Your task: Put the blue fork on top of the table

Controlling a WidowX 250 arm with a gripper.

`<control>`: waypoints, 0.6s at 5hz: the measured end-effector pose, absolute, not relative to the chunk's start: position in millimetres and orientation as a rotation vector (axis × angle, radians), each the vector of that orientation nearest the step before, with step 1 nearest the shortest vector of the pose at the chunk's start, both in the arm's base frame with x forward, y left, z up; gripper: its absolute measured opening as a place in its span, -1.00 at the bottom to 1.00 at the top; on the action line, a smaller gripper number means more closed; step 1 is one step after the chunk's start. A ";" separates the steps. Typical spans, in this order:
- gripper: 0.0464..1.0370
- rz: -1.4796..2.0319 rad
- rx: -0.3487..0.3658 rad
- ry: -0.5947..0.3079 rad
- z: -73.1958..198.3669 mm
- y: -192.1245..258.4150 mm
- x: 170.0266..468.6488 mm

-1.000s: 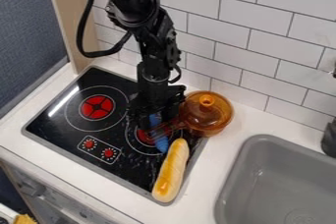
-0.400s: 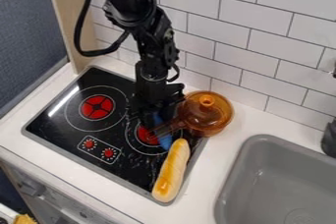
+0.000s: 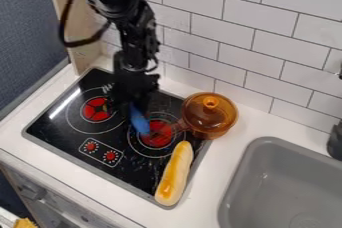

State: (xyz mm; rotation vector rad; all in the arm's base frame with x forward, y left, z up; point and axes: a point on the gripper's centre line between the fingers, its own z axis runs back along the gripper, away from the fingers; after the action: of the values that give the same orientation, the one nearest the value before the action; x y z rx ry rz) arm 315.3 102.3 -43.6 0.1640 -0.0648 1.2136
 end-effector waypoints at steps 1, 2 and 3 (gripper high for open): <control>-0.30 1.226 0.162 -0.075 -37.7 103.9 316.6; -0.30 1.234 0.126 -0.108 -8.0 102.3 314.9; -0.30 1.233 0.090 -0.161 24.6 91.2 305.7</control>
State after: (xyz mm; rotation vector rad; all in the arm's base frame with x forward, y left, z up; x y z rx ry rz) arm 305.7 91.2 24.6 0.0904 -0.1615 1.2327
